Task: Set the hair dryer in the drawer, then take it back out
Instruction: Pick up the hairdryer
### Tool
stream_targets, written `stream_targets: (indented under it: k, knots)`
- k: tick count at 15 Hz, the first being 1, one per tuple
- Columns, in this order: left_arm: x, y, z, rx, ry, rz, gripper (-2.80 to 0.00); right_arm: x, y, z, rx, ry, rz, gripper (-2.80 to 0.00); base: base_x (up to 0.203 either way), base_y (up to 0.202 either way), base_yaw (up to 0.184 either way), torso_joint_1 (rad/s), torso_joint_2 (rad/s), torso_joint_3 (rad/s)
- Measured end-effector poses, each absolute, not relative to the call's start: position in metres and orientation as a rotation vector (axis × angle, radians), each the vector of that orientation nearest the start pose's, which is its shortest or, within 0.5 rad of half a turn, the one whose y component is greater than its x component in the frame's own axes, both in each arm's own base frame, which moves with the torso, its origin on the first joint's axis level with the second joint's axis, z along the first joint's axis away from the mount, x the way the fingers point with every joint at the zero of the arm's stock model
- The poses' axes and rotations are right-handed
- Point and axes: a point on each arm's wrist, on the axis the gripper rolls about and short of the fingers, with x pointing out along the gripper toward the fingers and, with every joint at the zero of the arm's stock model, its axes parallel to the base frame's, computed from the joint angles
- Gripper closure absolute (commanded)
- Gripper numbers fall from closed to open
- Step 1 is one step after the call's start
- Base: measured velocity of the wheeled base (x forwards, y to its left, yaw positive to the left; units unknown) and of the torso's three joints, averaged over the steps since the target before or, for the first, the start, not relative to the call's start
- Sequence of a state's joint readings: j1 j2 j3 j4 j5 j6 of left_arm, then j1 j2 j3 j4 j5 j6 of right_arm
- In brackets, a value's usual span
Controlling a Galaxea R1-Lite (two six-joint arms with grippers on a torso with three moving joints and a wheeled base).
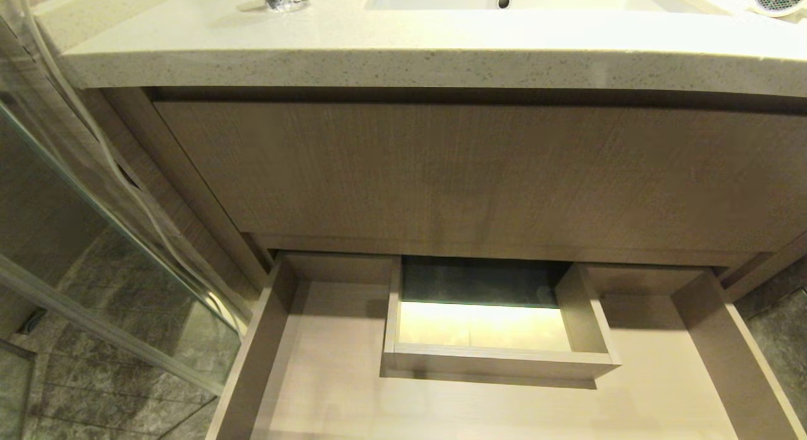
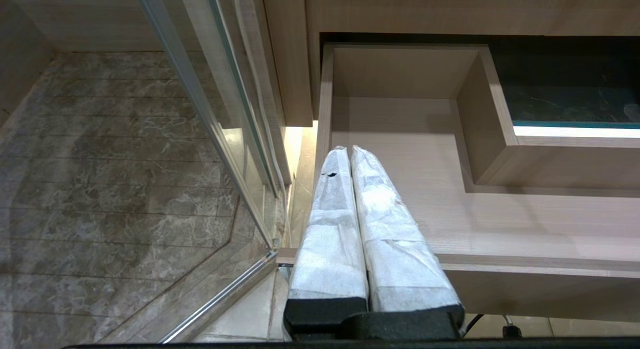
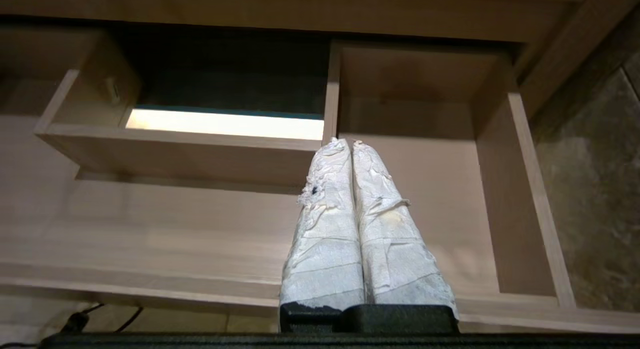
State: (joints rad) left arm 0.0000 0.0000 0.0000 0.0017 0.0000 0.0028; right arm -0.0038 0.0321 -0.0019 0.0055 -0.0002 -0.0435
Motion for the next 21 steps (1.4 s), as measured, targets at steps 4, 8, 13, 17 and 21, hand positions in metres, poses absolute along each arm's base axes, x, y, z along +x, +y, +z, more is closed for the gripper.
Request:
stream_targets:
  k: [4,8,13,17,21]
  knots:
    - [-0.0228,0.0000,0.0753,0.003,0.002,0.000,0.00,-0.0227,-0.0001,0.0745,0.008,0.012,-0.008,0.00,0.000,0.000,0.000,0.000,0.00,0.000]
    - [-0.0228,0.0000,0.0753,0.003,0.002,0.000,0.00,-0.0229,-0.0001,0.0745,0.013,0.007,-0.009,0.00,0.000,0.000,0.000,0.000,0.00,0.000]
    - [-0.0228,0.0000,0.0753,0.003,0.002,0.000,0.00,-0.0229,0.0000,0.0748,0.006,0.004,-0.005,0.00,0.000,0.000,0.000,0.000,0.00,0.000]
    - [-0.0228,0.0000,0.0753,0.003,0.002,0.000,0.00,-0.0229,-0.0001,0.0748,0.015,0.005,-0.007,0.00,0.000,0.000,0.000,0.001,-0.12,-0.113]
    - [-0.0228,0.0000,0.0753,0.003,0.001,0.000,0.00,-0.0229,-0.0001,0.0746,0.014,0.007,-0.010,0.00,0.003,-0.008,0.128,0.039,-0.40,-0.357]
